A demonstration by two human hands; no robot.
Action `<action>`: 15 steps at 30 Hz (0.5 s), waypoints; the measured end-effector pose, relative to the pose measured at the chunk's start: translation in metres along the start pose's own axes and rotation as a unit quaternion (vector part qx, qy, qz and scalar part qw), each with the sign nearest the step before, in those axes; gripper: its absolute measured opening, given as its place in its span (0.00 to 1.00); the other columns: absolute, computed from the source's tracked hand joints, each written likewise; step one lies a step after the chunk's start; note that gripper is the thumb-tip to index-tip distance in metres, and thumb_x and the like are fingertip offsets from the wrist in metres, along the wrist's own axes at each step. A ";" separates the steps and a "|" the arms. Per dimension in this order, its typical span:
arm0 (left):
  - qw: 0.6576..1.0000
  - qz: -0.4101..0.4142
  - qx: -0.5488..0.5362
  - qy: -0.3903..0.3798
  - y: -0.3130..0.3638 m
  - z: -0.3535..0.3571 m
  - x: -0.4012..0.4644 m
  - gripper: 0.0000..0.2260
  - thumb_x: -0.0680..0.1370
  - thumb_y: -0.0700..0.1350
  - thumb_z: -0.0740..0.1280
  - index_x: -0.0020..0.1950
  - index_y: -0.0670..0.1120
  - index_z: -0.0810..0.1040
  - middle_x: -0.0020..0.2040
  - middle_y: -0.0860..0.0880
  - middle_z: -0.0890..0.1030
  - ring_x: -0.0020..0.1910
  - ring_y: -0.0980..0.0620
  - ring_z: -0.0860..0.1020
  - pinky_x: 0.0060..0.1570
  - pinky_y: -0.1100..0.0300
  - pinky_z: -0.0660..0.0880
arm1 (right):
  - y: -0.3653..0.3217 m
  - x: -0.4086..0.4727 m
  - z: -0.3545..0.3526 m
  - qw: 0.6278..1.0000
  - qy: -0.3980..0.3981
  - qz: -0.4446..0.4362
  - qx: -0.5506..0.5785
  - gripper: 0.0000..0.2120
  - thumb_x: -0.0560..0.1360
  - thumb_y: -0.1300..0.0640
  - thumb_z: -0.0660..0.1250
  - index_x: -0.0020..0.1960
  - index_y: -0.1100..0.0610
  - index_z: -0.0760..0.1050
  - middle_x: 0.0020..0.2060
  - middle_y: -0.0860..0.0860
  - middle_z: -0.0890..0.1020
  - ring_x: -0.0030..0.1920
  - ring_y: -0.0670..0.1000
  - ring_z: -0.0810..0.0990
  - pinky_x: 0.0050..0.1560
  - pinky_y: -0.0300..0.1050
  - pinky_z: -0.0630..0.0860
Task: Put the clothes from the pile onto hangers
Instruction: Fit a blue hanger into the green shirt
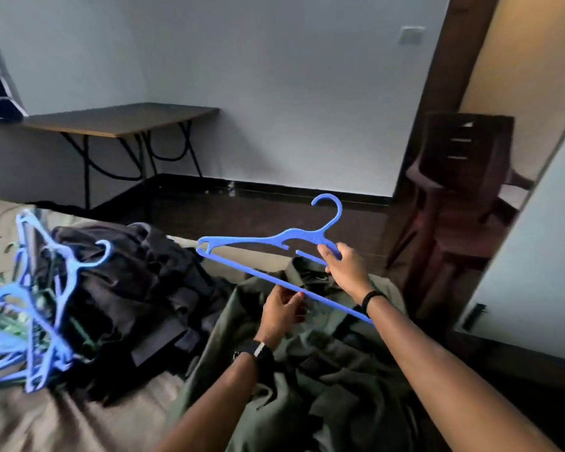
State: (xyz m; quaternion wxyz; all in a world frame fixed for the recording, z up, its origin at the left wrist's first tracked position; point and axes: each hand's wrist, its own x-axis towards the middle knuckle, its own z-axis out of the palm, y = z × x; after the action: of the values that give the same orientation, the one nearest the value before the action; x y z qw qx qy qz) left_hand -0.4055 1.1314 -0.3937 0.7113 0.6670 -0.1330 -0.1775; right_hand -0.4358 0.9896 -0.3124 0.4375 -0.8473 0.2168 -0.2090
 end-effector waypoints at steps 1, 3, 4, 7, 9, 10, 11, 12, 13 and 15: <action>0.999 -0.010 0.044 -0.027 -0.001 0.007 0.011 0.03 0.80 0.38 0.63 0.49 0.44 0.71 0.41 0.43 0.79 0.32 0.51 0.77 0.32 0.58 0.75 | 0.008 0.005 -0.009 1.000 0.017 0.009 0.000 0.17 0.77 0.41 0.62 0.35 0.48 0.62 0.41 0.56 0.79 0.42 0.54 0.77 0.43 0.45 0.68; 0.977 -0.005 0.196 -0.078 -0.001 0.020 0.036 0.08 0.79 0.40 0.65 0.57 0.44 0.71 0.45 0.44 0.79 0.36 0.49 0.77 0.35 0.57 0.75 | 0.024 0.015 -0.028 0.998 0.060 0.027 0.002 0.19 0.77 0.42 0.63 0.34 0.53 0.65 0.37 0.58 0.80 0.41 0.57 0.79 0.42 0.49 0.70; 0.953 0.006 0.286 -0.101 0.001 0.024 0.046 0.11 0.78 0.41 0.65 0.60 0.44 0.71 0.47 0.44 0.80 0.39 0.48 0.78 0.39 0.57 0.74 | 0.032 0.018 -0.036 0.996 0.081 0.034 -0.002 0.21 0.76 0.43 0.64 0.33 0.54 0.65 0.34 0.57 0.79 0.40 0.57 0.79 0.41 0.50 0.70; 0.877 0.027 0.459 -0.136 0.005 0.036 0.074 0.15 0.78 0.42 0.63 0.64 0.42 0.70 0.59 0.40 0.78 0.57 0.42 0.76 0.52 0.57 0.71 | 0.057 0.030 -0.063 0.988 0.138 0.049 -0.040 0.23 0.76 0.44 0.65 0.31 0.56 0.62 0.28 0.51 0.71 0.38 0.58 0.74 0.40 0.49 0.65; 0.844 0.018 0.525 -0.107 0.001 0.038 0.092 0.16 0.78 0.41 0.59 0.65 0.43 0.69 0.62 0.37 0.74 0.62 0.38 0.72 0.57 0.52 0.69 | 0.072 0.036 -0.078 0.983 0.153 0.057 -0.088 0.23 0.77 0.44 0.64 0.32 0.57 0.63 0.30 0.52 0.72 0.41 0.61 0.75 0.43 0.49 0.65; 0.828 0.006 0.555 -0.085 -0.003 0.037 0.102 0.16 0.77 0.42 0.58 0.65 0.44 0.69 0.64 0.37 0.71 0.63 0.37 0.70 0.59 0.49 0.69 | 0.079 0.039 -0.083 0.979 0.160 0.053 -0.113 0.22 0.76 0.43 0.64 0.32 0.56 0.63 0.30 0.52 0.72 0.42 0.62 0.76 0.44 0.50 0.66; 0.811 -0.005 0.581 -0.067 -0.005 0.035 0.109 0.16 0.78 0.43 0.58 0.66 0.46 0.68 0.66 0.39 0.68 0.65 0.37 0.68 0.60 0.47 0.69 | 0.085 0.042 -0.088 0.976 0.165 0.044 -0.133 0.23 0.76 0.43 0.64 0.32 0.56 0.62 0.29 0.51 0.72 0.42 0.63 0.76 0.45 0.51 0.67; 0.794 -0.011 0.605 -0.056 -0.008 0.033 0.116 0.17 0.78 0.45 0.58 0.67 0.47 0.68 0.68 0.40 0.65 0.66 0.38 0.66 0.61 0.46 0.69 | 0.091 0.045 -0.092 0.974 0.167 0.035 -0.150 0.23 0.76 0.43 0.65 0.31 0.55 0.61 0.28 0.50 0.71 0.41 0.63 0.76 0.45 0.52 0.68; 0.780 -0.013 0.624 -0.051 -0.011 0.030 0.123 0.18 0.79 0.46 0.58 0.69 0.49 0.67 0.68 0.42 0.63 0.67 0.38 0.65 0.61 0.46 0.69 | 0.097 0.049 -0.094 0.972 0.166 0.027 -0.164 0.24 0.76 0.43 0.65 0.30 0.55 0.60 0.27 0.50 0.70 0.40 0.64 0.77 0.44 0.52 0.68; 0.762 -0.015 0.646 -0.043 -0.015 0.023 0.135 0.19 0.80 0.46 0.56 0.71 0.50 0.65 0.68 0.42 0.63 0.67 0.38 0.65 0.62 0.46 0.69 | 0.105 0.055 -0.095 0.967 0.157 0.006 -0.201 0.24 0.75 0.42 0.65 0.30 0.54 0.59 0.27 0.50 0.70 0.39 0.64 0.77 0.43 0.52 0.68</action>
State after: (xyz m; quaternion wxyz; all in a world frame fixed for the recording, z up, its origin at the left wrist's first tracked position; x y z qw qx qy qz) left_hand -0.2948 1.0525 -0.4134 0.1024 0.9621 -0.2366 -0.0889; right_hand -0.4618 0.8427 -0.3406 0.2201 -0.8731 0.3253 -0.2889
